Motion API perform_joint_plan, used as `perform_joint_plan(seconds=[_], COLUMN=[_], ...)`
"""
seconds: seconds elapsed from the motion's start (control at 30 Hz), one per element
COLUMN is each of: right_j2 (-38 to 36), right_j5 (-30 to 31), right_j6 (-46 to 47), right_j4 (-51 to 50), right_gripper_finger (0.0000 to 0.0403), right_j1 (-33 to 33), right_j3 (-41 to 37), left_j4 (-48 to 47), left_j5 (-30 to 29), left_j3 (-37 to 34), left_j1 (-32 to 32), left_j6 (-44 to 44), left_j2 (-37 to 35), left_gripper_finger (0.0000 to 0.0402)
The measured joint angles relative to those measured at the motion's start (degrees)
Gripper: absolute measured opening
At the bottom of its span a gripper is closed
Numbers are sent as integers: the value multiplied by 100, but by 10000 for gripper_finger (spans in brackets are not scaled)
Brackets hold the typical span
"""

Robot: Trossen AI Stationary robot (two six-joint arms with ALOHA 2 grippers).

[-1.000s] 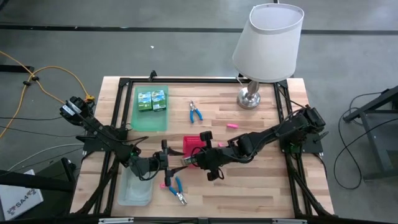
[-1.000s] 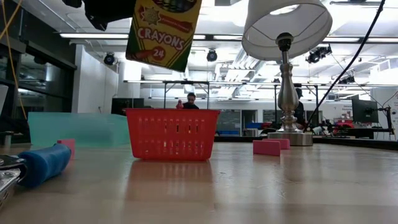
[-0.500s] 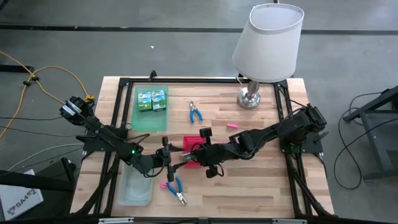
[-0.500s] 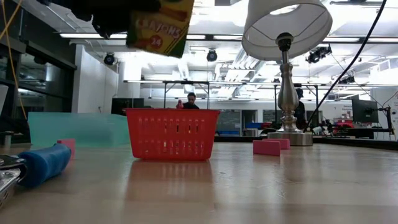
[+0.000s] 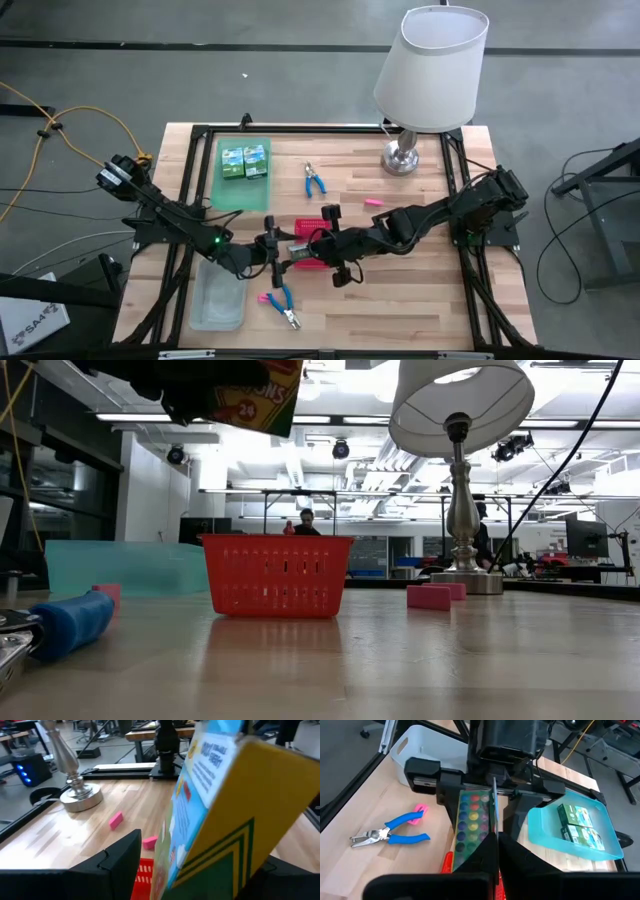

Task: Pick & Place School Supplies
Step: Put the yellow crayon box into the green bin

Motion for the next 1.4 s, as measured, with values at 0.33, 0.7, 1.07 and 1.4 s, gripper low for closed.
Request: perform_joint_plan(seconds=[0.33,0.7,1.07,1.4], right_j2=[0,0,2,4], right_j5=[1,-1,11,-1], right_j6=[0,0,0,-31], right_j4=[1,1,-1,-1], right_gripper_finger=[3,3,3,3], right_j1=[0,0,-2,-2], right_j3=[-4,-9,-9,-9], left_j4=[41,44,50,48], left_j5=[10,11,52,24], left_j3=[0,0,0,0], left_j1=[-22,-22,-26,-26], left_j6=[20,272,271,317], left_j2=[0,0,0,0], left_gripper_finger=[229,175,111,116])
